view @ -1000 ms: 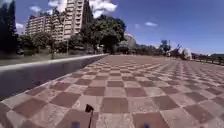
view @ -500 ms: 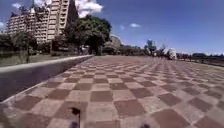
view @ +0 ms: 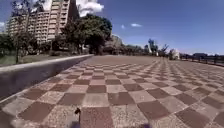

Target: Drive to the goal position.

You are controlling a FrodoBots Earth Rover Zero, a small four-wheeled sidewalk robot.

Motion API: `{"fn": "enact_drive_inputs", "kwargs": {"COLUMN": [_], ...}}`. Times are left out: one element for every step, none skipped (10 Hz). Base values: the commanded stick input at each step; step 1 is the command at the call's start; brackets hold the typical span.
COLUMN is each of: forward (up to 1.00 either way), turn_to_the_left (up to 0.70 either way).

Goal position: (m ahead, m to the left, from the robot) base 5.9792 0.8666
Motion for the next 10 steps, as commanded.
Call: {"fn": "enact_drive_inputs", "kwargs": {"forward": [1.00, 1.00, 1.00, 1.00, 1.00, 1.00, 1.00, 1.00, 1.00, 1.00], "turn_to_the_left": [0.00, -0.40, -0.40, -0.40, -0.26, 0.00, 0.00, 0.00, 0.00, 0.00]}}
